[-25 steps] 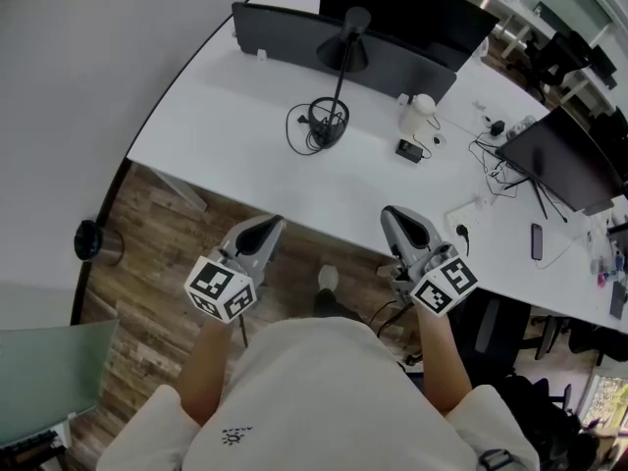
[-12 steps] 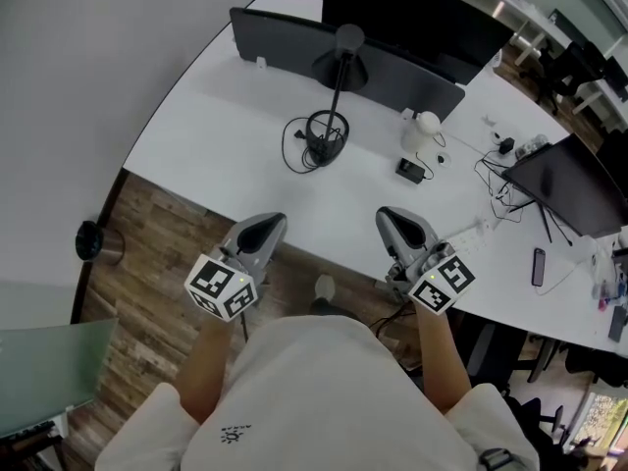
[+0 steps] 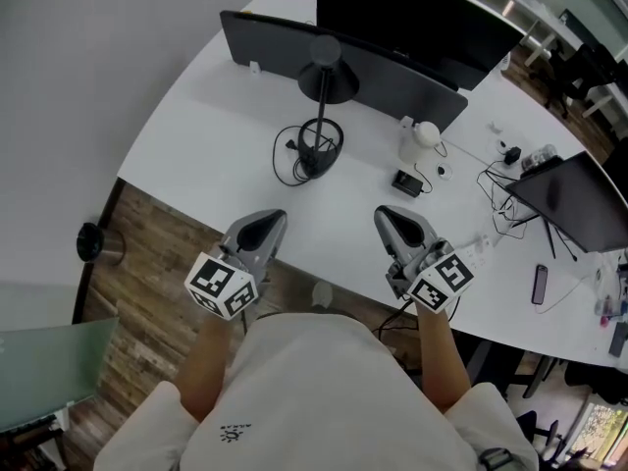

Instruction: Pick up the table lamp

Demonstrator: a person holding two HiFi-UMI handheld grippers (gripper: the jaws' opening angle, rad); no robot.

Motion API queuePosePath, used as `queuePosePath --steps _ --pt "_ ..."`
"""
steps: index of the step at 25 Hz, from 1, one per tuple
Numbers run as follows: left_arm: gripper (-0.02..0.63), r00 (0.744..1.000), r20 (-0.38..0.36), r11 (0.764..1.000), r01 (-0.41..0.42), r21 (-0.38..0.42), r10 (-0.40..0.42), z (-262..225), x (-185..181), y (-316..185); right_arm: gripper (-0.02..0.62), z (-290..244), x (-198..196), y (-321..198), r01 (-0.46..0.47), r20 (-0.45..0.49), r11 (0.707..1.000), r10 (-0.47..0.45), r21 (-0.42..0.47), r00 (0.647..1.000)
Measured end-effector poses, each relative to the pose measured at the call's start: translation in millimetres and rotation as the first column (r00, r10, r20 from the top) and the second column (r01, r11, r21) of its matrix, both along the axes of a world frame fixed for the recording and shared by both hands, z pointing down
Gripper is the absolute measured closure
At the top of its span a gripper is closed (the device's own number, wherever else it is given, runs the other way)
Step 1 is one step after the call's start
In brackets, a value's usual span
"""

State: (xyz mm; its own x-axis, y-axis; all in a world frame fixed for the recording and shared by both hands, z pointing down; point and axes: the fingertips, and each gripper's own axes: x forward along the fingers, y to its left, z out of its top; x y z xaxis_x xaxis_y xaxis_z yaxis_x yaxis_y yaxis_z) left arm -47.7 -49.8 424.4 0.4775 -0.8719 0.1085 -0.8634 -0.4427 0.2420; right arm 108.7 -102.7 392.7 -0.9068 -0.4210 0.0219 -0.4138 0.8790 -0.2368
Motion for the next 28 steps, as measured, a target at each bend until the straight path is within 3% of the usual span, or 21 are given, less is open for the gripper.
queuePosePath --steps 16,21,28 --pt "0.611 1.000 -0.008 0.999 -0.002 -0.035 0.001 17 -13 -49 0.594 20 -20 -51 0.026 -0.027 0.998 -0.028 -0.049 0.999" --pt "0.611 0.998 0.006 0.998 -0.063 -0.029 0.064 15 -28 -62 0.594 20 -36 -56 -0.020 0.007 0.995 0.020 -0.094 1.000" --pt "0.611 0.980 0.010 0.979 -0.198 -0.050 0.199 21 -49 -80 0.594 16 -60 -67 -0.129 -0.013 0.991 0.129 -0.045 0.992"
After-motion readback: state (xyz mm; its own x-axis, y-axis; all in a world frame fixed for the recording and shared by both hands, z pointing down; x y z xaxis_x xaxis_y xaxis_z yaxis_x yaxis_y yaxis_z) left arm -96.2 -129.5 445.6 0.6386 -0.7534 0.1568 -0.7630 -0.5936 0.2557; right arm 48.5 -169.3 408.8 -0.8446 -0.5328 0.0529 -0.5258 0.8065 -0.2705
